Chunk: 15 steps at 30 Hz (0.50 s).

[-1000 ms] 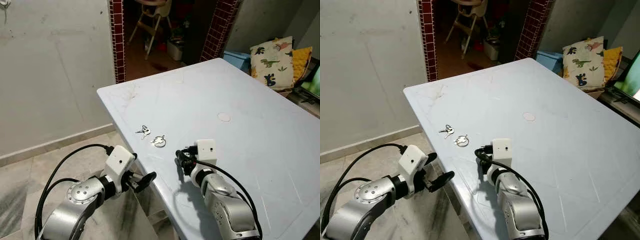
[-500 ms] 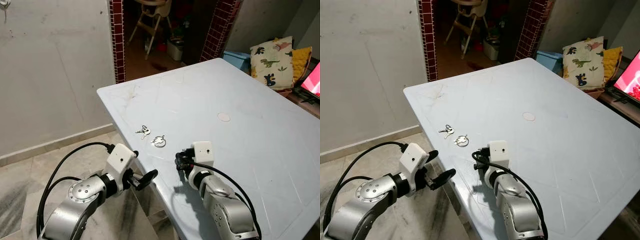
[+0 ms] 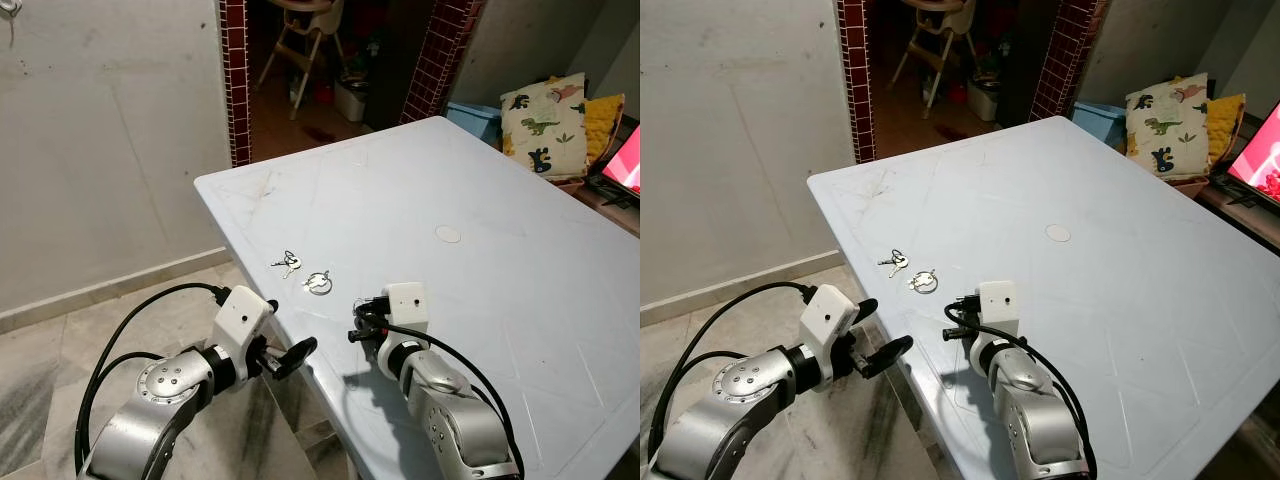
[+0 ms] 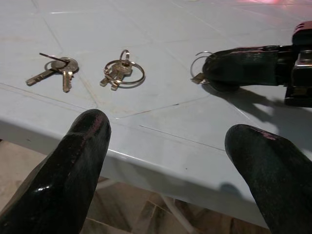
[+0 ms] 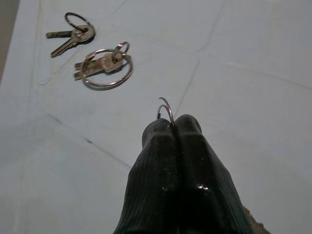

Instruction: Hang keys on a hook

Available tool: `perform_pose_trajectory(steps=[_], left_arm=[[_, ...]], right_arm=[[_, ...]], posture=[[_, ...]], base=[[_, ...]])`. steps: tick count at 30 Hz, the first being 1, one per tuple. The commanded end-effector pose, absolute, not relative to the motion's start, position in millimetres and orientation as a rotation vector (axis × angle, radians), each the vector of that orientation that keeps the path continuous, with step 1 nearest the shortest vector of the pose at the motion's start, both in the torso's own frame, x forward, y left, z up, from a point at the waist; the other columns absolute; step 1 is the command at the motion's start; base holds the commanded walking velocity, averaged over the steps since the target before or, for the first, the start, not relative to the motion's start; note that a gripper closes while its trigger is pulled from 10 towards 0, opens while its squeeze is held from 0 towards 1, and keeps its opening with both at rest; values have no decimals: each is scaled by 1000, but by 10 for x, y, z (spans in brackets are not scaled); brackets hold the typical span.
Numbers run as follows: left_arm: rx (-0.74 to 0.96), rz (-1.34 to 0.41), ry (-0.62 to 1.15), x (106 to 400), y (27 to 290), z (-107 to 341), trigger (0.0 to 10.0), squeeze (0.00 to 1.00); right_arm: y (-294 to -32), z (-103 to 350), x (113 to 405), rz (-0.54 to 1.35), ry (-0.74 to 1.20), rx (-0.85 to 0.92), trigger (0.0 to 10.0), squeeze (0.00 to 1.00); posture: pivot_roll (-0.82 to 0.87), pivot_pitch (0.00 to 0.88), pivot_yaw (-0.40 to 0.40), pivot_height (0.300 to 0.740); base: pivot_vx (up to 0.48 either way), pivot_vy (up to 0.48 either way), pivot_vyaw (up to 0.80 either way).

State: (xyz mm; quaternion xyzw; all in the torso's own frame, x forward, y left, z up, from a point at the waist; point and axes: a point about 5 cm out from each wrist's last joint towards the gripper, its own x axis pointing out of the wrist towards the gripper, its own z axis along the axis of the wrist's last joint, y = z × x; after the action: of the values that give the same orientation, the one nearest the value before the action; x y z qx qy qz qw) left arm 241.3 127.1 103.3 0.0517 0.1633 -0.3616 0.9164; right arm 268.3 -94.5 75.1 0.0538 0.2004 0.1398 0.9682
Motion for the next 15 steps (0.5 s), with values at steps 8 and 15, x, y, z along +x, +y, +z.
perform_pose_trajectory(steps=[8,15], left_arm=[[119,-658,227,2519,1277,1169,10000,0],[108,-496,119,2618,1361,1316,10000,0]], right_arm=[[-1132,1266,2868,244,107,167,0,0],[-1205,1413,2797,250,19,174,10000,0]], posture=[[129,0,-103,740],[125,0,-109,740]], base=[[0,0,0],[0,0,0]])
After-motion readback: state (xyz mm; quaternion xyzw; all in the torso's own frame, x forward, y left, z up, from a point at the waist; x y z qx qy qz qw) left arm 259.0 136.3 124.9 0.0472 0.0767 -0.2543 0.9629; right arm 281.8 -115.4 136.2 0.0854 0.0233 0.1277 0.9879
